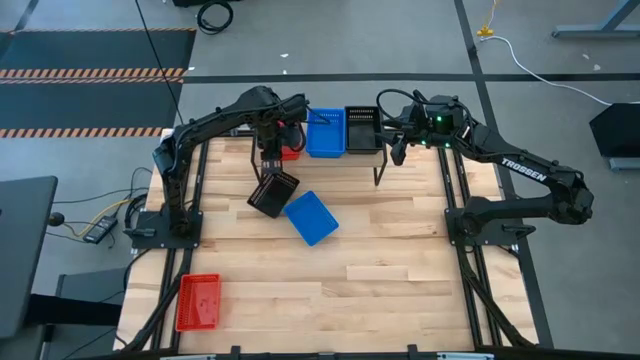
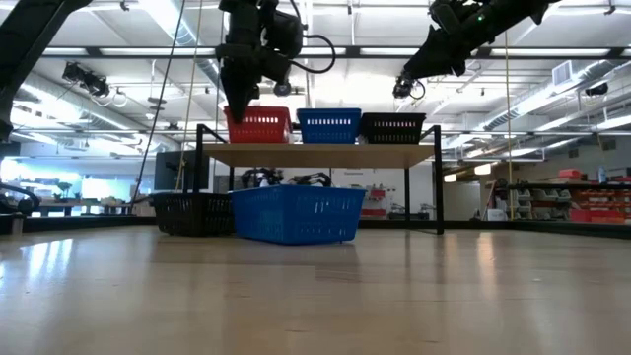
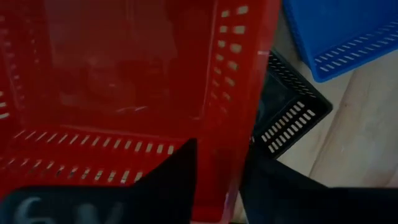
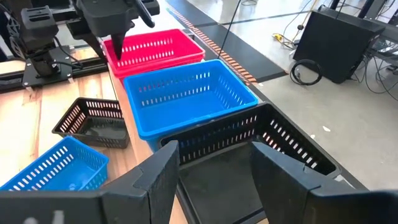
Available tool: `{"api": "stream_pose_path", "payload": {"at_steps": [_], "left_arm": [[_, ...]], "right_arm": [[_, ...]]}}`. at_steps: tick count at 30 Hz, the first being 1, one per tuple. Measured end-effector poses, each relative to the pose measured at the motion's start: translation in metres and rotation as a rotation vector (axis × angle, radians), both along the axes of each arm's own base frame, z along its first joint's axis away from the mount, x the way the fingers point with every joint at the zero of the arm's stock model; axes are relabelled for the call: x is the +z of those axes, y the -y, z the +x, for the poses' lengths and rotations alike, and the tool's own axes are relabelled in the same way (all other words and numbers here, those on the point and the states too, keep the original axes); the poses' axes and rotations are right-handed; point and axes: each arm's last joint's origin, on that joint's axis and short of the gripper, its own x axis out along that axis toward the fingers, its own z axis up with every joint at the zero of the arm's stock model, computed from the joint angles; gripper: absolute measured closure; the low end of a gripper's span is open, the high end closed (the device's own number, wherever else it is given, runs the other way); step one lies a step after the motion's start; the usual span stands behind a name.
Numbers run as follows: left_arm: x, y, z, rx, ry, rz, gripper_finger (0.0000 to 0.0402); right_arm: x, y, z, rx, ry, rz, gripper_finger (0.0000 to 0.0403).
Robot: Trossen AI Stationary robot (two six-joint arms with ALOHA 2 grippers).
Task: Stack baskets on shelf by color
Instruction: Stack the right red bin on top of the red bin on the shelf, then stack the black bin on top of the black bin on the shelf
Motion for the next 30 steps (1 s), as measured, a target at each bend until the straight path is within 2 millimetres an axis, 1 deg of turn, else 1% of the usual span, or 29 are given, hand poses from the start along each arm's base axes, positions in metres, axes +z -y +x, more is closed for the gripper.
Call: {"api": "stream_pose_path", "payload": {"at_steps": [6, 8, 10, 15, 18, 20, 22, 24, 26, 28, 30], "left_arm": [[0.001, -0.003, -0.002, 0.001, -0.054, 0.102, 0.0253], [0.005, -0.003, -0.004, 0.002, -0.062, 0.137, 0.0246], [0.013, 0.001, -0.009, -0.005, -0.045, 0.158, 0.0244], [0.04, 0.015, -0.025, 0.004, 0.033, 0.203, 0.0247], [0.054, 0.029, -0.031, 0.024, 0.092, 0.204, 0.0247], [0.061, 0.04, -0.033, 0.043, 0.138, 0.18, 0.0245], [0.063, 0.051, -0.031, 0.08, 0.173, 0.142, 0.0244], [0.062, 0.062, -0.025, 0.1, 0.19, 0.101, 0.0244], [0.055, 0.075, -0.02, 0.075, 0.175, 0.08, 0.0247], [0.039, 0.088, -0.016, 0.027, 0.114, 0.059, 0.0249], [0.016, 0.097, -0.014, -0.008, 0.029, 0.029, 0.025]], "right_arm": [[0.0, 0.0, 0.0, 0.0, 0.0, 0.0, 0.0202], [0.0, 0.0, 0.0, 0.0, 0.0, 0.0, 0.0202], [0.0, 0.0, 0.0, 0.001, -0.001, -0.003, 0.0202], [0.001, 0.0, 0.0, 0.001, 0.006, -0.008, 0.0202], [0.002, 0.0, 0.0, 0.001, 0.013, -0.013, 0.0202], [0.002, 0.0, 0.0, 0.001, 0.012, -0.013, 0.0202], [0.002, 0.0, 0.0, 0.0, 0.012, -0.013, 0.0202], [0.002, 0.0, 0.0, 0.0, 0.012, -0.013, 0.0202], [0.002, 0.0, 0.0, -0.001, 0.014, -0.009, 0.0202], [0.001, 0.0, 0.0, -0.004, 0.014, 0.006, 0.0202], [0.0, 0.0, 0.0, -0.002, 0.006, 0.019, 0.0202]]}}
